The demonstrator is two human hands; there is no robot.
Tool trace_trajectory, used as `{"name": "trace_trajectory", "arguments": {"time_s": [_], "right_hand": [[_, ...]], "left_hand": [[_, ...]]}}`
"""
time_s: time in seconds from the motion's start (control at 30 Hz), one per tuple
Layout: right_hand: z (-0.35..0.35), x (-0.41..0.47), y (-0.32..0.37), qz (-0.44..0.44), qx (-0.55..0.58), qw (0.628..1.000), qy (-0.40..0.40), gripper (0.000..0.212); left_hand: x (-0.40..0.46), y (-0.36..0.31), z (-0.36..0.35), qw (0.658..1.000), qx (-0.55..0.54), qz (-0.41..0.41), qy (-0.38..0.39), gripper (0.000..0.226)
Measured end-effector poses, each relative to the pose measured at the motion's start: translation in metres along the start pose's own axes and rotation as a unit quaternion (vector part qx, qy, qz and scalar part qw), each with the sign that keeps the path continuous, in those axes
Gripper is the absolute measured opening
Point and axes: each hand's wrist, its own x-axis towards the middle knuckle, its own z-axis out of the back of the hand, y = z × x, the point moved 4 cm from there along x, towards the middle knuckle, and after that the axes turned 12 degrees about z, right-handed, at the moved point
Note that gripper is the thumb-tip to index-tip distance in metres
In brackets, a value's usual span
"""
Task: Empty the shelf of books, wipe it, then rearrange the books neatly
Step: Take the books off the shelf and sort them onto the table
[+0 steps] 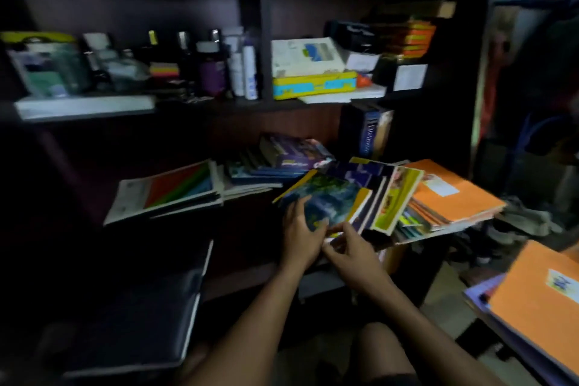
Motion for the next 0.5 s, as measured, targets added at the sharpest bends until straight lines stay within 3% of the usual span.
{"name": "trace_trajectory", "arguments": {"time_s": [0.13,0.2,0.33,0.4,0.5], "right_hand": [[-0.031,-0.004,0.028,0.008,0.107,0.993,0.047,0.015],[-0.043,-0.002,0.042,0.015,0.114,0.989,0.093,0.021],[-0.079,-0.018,0.086,0.008,0.108,0.968,0.228,0.039],[-0.100,-0.037,0.109,0.013,0.122,0.957,0.263,0.041],[-0.127,-0.060,0.130,0.045,0.127,0.950,0.281,0.041]], "left_hand": [[-0.034,-0.005,0.047,0.993,-0.082,0.080,-0.022,0.041],[-0.051,-0.009,0.085,0.994,-0.082,0.065,-0.037,0.035],[-0.095,0.022,0.203,0.978,0.107,0.035,-0.175,0.028],[-0.114,0.061,0.258,0.937,0.250,0.140,-0.200,0.041],[-0.139,0.106,0.287,0.877,0.368,0.287,-0.117,0.071]]}}
